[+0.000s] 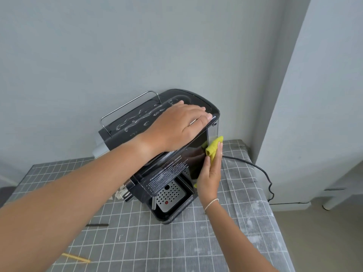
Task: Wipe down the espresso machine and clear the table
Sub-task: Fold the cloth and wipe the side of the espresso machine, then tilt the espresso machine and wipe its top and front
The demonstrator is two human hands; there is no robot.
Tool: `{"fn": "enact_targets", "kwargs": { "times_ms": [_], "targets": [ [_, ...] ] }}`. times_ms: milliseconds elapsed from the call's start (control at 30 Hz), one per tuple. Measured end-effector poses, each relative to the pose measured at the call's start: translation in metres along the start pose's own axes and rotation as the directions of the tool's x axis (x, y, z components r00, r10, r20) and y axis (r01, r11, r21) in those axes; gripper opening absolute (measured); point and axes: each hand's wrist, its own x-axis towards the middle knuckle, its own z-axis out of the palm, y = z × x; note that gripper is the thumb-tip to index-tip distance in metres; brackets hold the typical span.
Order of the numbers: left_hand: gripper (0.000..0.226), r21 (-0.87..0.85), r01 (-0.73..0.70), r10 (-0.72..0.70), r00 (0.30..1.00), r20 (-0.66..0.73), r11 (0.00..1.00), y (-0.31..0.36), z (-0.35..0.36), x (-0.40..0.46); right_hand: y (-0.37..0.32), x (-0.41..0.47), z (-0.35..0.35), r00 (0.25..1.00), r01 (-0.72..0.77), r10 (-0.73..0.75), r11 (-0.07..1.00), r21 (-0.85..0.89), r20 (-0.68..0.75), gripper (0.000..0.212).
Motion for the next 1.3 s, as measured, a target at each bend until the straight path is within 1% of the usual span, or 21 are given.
{"fn": "enact_targets", "kwargs": {
  "times_ms": [100,167,200,267,333,367,400,467,567,633,767,833,900,967,1000,1033,1067,1133,1200,1233,1300],
  "targets": [
    [0.055,0.011,0.013,-0.013,1.000,0.020,1.000,-0.005,0.003,0.005,0.023,-0.004,-0.016,0.977,-0.215,0.215,0.976,-0.025,0.012,0.048],
    [0.057,0.019,0.015,-0.015,1.000,0.024,1.000,-0.005,0.002,0.006,0.031,-0.018,-0.030,0.968,-0.228,0.239,0.966,-0.122,0.077,0.048],
    [0.057,0.024,0.012,-0.012,1.000,0.025,1.000,-0.004,0.002,0.006,0.033,-0.026,-0.038,0.967,-0.193,0.219,0.963,-0.189,0.127,0.048],
    [0.057,0.041,0.003,-0.004,0.999,0.036,0.999,-0.004,0.002,0.005,0.036,-0.042,-0.054,0.959,-0.037,0.131,0.937,-0.348,0.250,0.047],
    [0.055,0.066,-0.014,0.012,0.999,0.033,0.998,-0.005,0.001,0.005,0.038,-0.061,-0.063,0.910,0.184,0.045,0.846,-0.500,0.412,0.045],
    [0.053,0.085,-0.021,0.019,1.000,0.023,0.996,-0.007,0.000,0.005,0.040,-0.072,-0.065,0.868,0.277,0.045,0.782,-0.558,0.495,0.045],
    [0.052,0.100,-0.027,0.026,1.000,0.007,0.995,-0.007,0.000,0.005,0.042,-0.082,-0.066,0.818,0.351,0.083,0.713,-0.607,0.570,0.045],
    [0.054,0.110,-0.042,0.045,0.999,-0.030,0.993,-0.008,-0.002,0.004,0.050,-0.104,-0.069,0.708,0.471,0.222,0.560,-0.682,0.671,0.048],
    [0.054,0.082,-0.071,0.078,0.993,-0.087,0.994,-0.010,-0.008,-0.003,0.060,-0.134,-0.073,0.570,0.622,0.366,0.392,-0.678,0.735,0.046],
    [0.053,0.052,-0.079,0.085,0.988,-0.131,0.996,-0.017,-0.014,-0.010,0.063,-0.143,-0.075,0.555,0.672,0.374,0.326,-0.665,0.743,0.049],
    [0.053,0.031,-0.065,0.069,0.984,-0.164,0.997,-0.045,-0.027,-0.028,0.063,-0.142,-0.071,0.596,0.655,0.375,0.284,-0.700,0.710,0.048],
    [0.054,0.014,-0.038,0.040,0.986,-0.160,0.999,-0.059,-0.033,-0.038,0.060,-0.137,-0.067,0.609,0.634,0.383,0.291,-0.716,0.695,0.047],
    [0.050,-0.006,-0.020,0.019,0.988,-0.152,1.000,-0.074,-0.040,-0.047,0.052,-0.130,-0.063,0.666,0.583,0.320,0.340,-0.738,0.674,0.044],
    [0.045,-0.026,0.005,-0.009,0.988,-0.153,1.000,-0.087,-0.047,-0.054,0.031,-0.119,-0.054,0.806,0.427,0.156,0.514,-0.744,0.571,0.036],
    [0.041,-0.030,0.020,-0.024,0.987,-0.158,0.999,-0.094,-0.052,-0.057,0.015,-0.111,-0.047,0.884,0.321,0.077,0.617,-0.719,0.460,0.030],
    [0.039,-0.035,0.031,-0.037,0.986,-0.164,0.999,-0.101,-0.057,-0.060,-0.004,-0.102,-0.040,0.943,0.229,0.007,0.714,-0.662,0.334,0.023],
    [0.041,-0.037,0.048,-0.054,0.984,-0.171,0.998,-0.107,-0.062,-0.061,-0.025,-0.093,-0.033,0.975,0.171,-0.054,0.797,-0.579,0.213,0.019],
    [0.043,-0.045,0.090,-0.097,0.978,-0.186,0.995,-0.119,-0.073,-0.063,-0.070,-0.074,-0.019,0.993,0.110,-0.119,0.918,-0.381,0.002,0.025],
    [0.030,-0.054,0.126,-0.135,0.971,-0.198,0.990,-0.132,-0.083,-0.065,-0.110,-0.060,-0.007,0.987,0.083,-0.104,0.982,-0.172,-0.121,0.022],
    [0.029,-0.060,0.146,-0.155,0.968,-0.199,0.987,-0.138,-0.085,-0.064,-0.126,-0.055,-0.002,0.988,0.065,-0.079,0.992,-0.106,-0.135,0.020],
    [0.033,-0.083,0.195,-0.208,0.959,-0.191,0.977,-0.149,-0.087,-0.064,-0.150,-0.047,0.008,0.994,-0.001,-0.006,0.998,-0.058,-0.113,0.020]
  ]
}}
